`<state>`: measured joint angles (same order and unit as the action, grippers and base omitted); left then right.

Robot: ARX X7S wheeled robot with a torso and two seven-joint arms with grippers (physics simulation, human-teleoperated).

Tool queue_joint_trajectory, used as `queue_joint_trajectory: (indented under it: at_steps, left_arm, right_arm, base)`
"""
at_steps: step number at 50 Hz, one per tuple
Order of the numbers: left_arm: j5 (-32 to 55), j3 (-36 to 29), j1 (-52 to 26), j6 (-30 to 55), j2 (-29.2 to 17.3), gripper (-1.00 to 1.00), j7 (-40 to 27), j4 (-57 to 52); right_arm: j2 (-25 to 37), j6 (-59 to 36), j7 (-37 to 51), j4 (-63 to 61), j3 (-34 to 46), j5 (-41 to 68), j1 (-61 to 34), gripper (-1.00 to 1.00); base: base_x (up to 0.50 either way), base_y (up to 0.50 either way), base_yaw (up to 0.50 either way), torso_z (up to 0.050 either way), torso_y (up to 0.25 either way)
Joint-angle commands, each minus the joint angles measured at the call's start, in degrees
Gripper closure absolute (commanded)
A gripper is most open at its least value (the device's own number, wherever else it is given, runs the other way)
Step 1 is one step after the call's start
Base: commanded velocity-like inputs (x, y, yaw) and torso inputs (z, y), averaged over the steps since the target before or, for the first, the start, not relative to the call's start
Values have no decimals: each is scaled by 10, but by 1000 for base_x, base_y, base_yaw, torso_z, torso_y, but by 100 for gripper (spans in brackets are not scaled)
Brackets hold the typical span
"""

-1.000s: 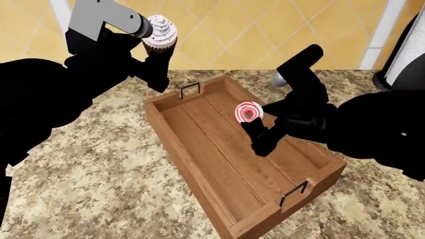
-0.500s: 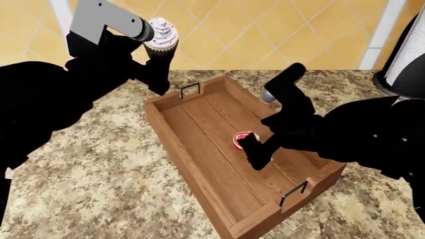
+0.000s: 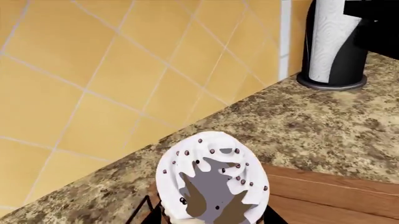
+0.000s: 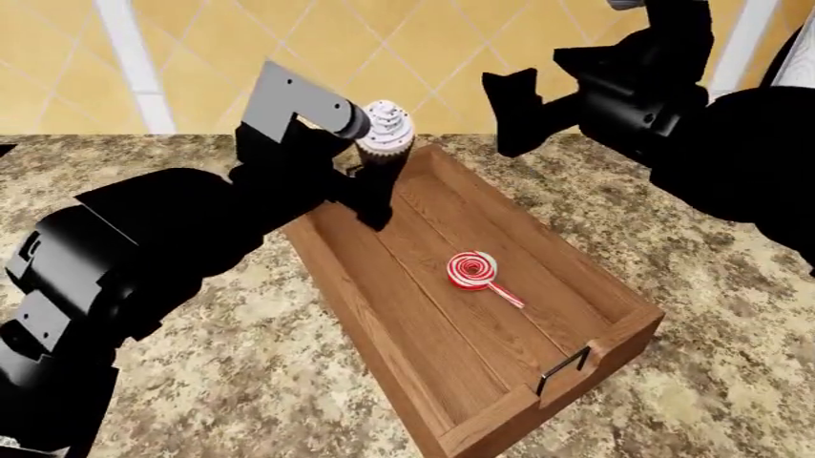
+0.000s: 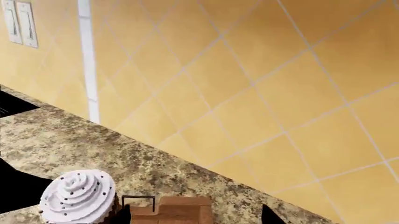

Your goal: Move the dessert items from the plate to the tray.

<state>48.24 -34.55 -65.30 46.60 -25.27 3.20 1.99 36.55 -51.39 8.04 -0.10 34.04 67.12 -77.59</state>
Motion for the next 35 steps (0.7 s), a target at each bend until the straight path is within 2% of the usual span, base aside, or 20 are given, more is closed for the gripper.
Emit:
queue_joint_trajectory:
  at_steps: [1, 17, 25, 32, 35]
  left_arm:
    - [8, 3, 32, -47, 57, 100, 13, 74]
    - [-5, -32, 3, -45, 108, 100, 61, 179]
    - [-37, -58, -3, -73, 125, 100, 83, 238]
    - [-63, -75, -1, -95, 122, 100, 87, 250]
    - [-65, -73, -1, -100, 123, 100, 84, 259]
  right_arm:
    - [-5, 27, 33, 10, -34, 8, 1, -100]
    - [-2, 14, 36, 33, -31, 19, 13, -100]
    - [5, 14, 38, 27, -32, 22, 22, -100]
    - [9, 12, 40, 21, -34, 27, 25, -100]
    - [9, 9, 40, 18, -33, 29, 23, -100]
  base:
    - [0, 0, 0, 0, 0]
    - [0, 0, 0, 0, 1]
    - [0, 0, 0, 0, 0]
    - [0, 0, 0, 0, -250]
    - [0, 0, 0, 0, 0]
